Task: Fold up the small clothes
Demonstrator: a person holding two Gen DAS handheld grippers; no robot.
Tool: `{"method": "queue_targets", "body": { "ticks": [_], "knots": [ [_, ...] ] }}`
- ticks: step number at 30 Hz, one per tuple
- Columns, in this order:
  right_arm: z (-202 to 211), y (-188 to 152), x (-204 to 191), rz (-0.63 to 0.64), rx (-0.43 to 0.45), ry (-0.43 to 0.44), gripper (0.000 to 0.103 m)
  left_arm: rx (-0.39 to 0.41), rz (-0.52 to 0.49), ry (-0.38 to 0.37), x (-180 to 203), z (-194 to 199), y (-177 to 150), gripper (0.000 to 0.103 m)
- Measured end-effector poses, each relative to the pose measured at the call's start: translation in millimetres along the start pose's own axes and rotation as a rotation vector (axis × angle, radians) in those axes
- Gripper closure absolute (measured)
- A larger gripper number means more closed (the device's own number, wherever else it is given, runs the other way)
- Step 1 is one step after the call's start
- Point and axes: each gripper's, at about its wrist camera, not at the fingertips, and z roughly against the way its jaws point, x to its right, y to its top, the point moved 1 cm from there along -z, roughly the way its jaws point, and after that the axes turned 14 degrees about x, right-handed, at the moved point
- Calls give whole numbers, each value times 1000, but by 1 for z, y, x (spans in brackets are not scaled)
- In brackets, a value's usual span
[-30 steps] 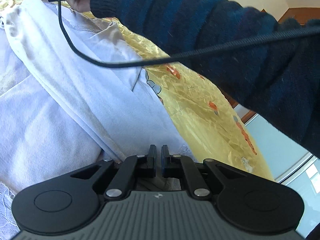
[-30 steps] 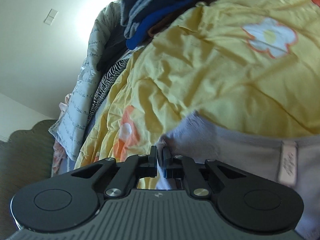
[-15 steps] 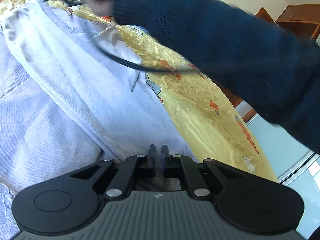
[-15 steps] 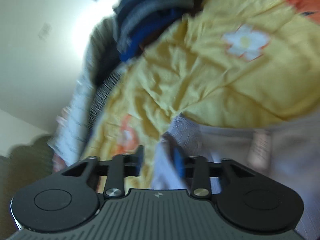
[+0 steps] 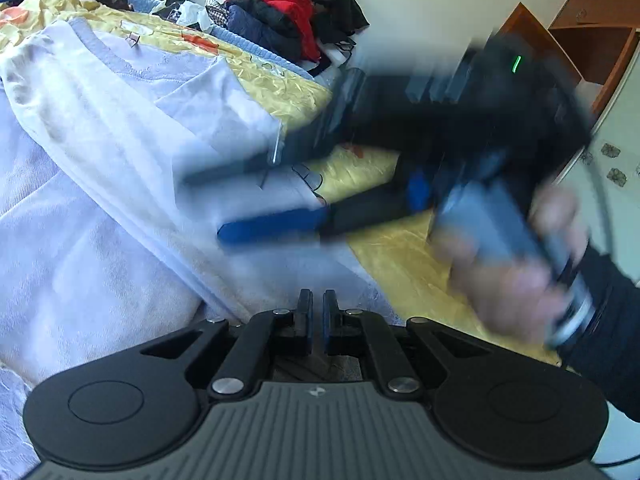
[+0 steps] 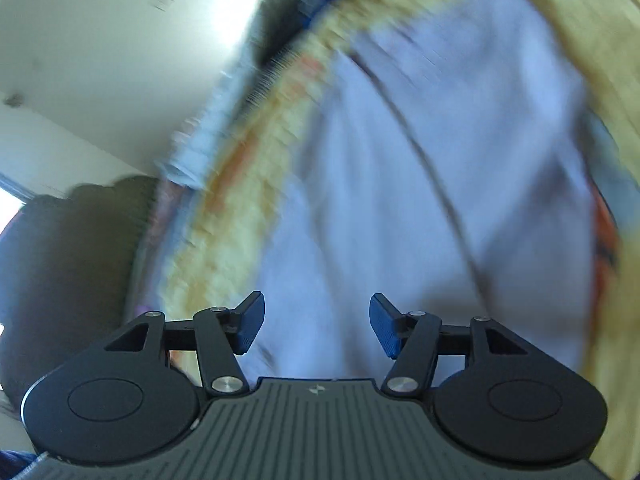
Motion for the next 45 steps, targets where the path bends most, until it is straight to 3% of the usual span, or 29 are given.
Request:
{"method": "queue_targets", "body": {
  "ticks": [1, 4, 8, 10, 12, 15, 18, 20, 22, 24, 25, 26, 27, 29, 32, 36, 39, 45],
  "knots": [
    [2, -9, 9, 1, 17, 1, 52, 0, -7, 3, 1, 0, 0, 98],
    [15, -16, 25, -59, 62, 28, 54, 2, -31, 13, 7, -2, -1, 98],
    [45, -28, 22, -107, 133, 25, 44, 5, -78, 38, 15, -4, -2, 98],
    [49, -39, 25, -103, 117, 39, 36, 6, -105, 50, 19, -4, -2, 98],
    [52, -46, 35, -76, 132, 27, 43, 5, -125, 60, 22, -3, -2, 98],
    [63, -47, 52, -202, 143, 33, 47, 1, -172, 84, 29, -6, -2, 98],
    [85, -50, 53, -234, 201, 42, 43, -18, -215, 139, 40, -8, 0, 98],
    [98, -53, 54, -234, 220, 37, 43, -33, -189, 213, 47, -2, 6, 97],
    [111, -57, 58, -233, 237, 24, 40, 7, -178, 255, 52, 15, 18, 95],
    [121, -61, 63, -221, 244, -18, 38, 77, -166, 287, 50, 41, 30, 85],
    [124, -65, 65, -215, 240, -37, 38, 111, -152, 311, 45, 57, 37, 64],
    [124, -68, 68, -212, 232, -53, 38, 139, -137, 346, 39, 71, 43, 31],
    [126, -72, 71, -209, 230, -65, 36, 174, -118, 401, 29, 85, 48, 19],
    [131, -76, 79, -209, 233, -55, 38, 234, -85, 494, 11, 112, 54, 14],
    [132, -77, 82, -222, 229, -46, 38, 189, 50, 560, -26, 134, 61, 15],
    [133, -76, 83, -231, 212, -41, 37, 116, 290, 507, -68, 146, 54, 15],
    [133, -75, 82, -246, 207, -57, 37, 66, 362, 465, -84, 149, 45, 15],
    [125, -68, 82, -300, 218, -79, 37, 42, 556, 301, -110, 147, 32, 18]
  ]
}}
